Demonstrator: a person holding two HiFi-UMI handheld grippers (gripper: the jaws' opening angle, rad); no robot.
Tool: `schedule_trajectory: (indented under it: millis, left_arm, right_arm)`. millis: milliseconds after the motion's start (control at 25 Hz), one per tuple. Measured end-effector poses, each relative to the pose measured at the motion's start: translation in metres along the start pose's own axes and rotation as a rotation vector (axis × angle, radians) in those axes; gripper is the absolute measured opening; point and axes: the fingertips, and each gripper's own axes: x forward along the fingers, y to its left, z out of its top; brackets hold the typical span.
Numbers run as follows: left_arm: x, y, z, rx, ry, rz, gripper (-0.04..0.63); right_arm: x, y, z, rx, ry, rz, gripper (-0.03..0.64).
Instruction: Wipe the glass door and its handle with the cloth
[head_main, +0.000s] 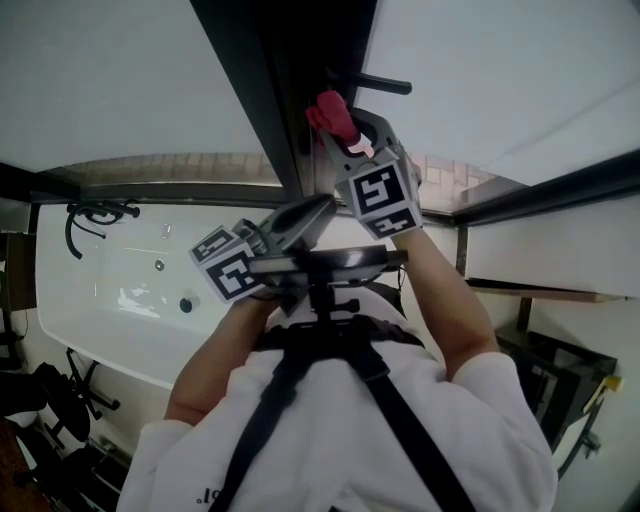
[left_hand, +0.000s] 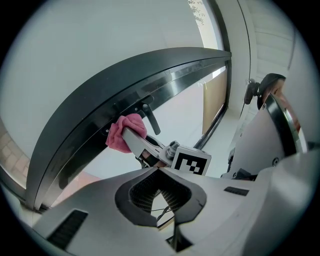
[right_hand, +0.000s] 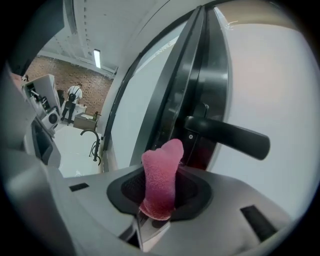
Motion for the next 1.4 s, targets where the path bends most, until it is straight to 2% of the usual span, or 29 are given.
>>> schedule_trajectory:
  millis: [120, 280, 520, 1400]
  left_arm:
    - [-0.002, -0.002, 0.000, 0.001, -0.003, 0.000, -0.008]
    - [-0.005, -0.006, -0.002, 0.001, -0.004, -0.002, -0.008]
    - [-0.003, -0.001, 0.001, -0.003, 0.003, -0.001, -0.008]
    - [0.005, -0.006, 0.000, -0.001, 0.033, -0.021, -0.008]
  right_arm:
    - [0.004, 0.005, 0.005, -0.007, 0.004, 0.023, 0.106]
    - [0.009, 0.005, 0.016, 0.058, -0.029, 0.009, 0.106]
    - [0.017, -0.014, 0.037, 0.065, -0.079, -0.035, 0.106]
    - [-0.012, -0.040, 0.034, 0.113, -0.109, -0.096, 0.106]
